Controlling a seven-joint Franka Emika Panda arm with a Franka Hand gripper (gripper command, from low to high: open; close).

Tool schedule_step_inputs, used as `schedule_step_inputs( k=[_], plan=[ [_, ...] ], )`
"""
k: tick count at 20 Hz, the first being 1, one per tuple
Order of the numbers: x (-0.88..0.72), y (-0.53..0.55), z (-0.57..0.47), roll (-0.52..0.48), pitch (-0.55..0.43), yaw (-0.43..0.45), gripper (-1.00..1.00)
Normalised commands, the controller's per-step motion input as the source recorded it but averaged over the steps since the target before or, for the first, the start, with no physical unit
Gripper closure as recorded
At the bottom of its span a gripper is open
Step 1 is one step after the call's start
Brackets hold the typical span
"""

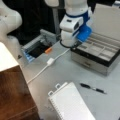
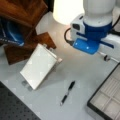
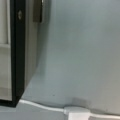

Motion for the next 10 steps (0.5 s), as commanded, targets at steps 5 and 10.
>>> schedule_step_inputs(
  k=[5, 10],
  plan=[
    [-0.16, -0.25, -0.04, -0.198, 0.001, -0.036, -1.00],
    [-0.18, -0.31, -0.07, -0.159, -0.012, 0.073, -1.00]
  ],
)
